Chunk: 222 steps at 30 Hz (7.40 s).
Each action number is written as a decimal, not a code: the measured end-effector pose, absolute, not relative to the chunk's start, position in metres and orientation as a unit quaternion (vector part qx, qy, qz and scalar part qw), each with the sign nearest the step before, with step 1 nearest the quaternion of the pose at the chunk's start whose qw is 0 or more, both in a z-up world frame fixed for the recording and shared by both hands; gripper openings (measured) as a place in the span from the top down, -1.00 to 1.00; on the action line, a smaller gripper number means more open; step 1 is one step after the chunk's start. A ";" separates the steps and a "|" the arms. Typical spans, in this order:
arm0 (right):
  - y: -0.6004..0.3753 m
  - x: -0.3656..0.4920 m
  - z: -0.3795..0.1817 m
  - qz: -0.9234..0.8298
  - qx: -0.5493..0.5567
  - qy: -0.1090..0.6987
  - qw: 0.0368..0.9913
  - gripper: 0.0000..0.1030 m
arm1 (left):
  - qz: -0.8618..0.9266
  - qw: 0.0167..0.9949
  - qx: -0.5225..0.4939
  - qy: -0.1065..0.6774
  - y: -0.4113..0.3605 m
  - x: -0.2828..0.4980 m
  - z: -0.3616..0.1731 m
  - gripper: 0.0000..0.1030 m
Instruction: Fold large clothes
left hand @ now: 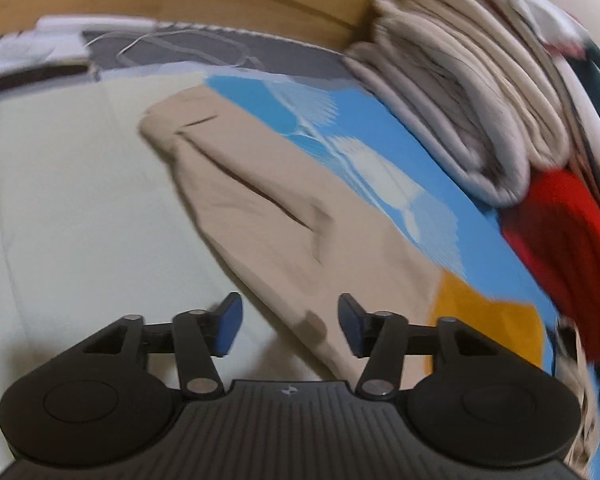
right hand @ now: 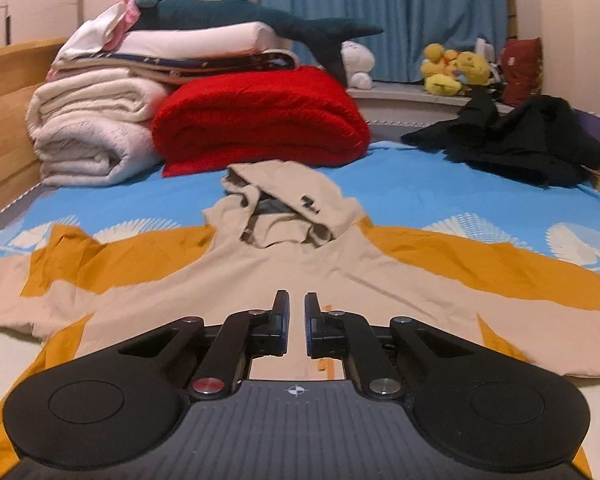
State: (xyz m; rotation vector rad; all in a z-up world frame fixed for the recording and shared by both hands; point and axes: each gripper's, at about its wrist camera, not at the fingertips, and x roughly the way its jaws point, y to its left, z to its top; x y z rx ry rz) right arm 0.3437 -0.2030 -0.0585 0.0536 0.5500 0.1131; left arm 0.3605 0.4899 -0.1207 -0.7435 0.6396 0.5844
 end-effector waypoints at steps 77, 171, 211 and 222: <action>-0.256 0.436 -0.133 0.077 0.381 0.426 0.817 0.26 | 0.066 0.890 -0.068 0.447 0.169 0.439 -0.054 0.02; -0.659 0.268 -0.111 -0.356 0.408 0.231 0.808 0.61 | -0.066 0.894 0.068 0.439 0.040 0.379 -0.028 -0.50; -0.610 0.347 -0.063 -0.422 0.248 0.147 0.859 0.98 | -0.018 0.899 -0.001 0.438 0.104 0.396 -0.008 -0.50; -0.276 0.390 0.017 0.124 0.101 0.268 0.950 0.94 | 0.013 0.906 -0.067 0.419 0.158 0.398 0.021 -0.50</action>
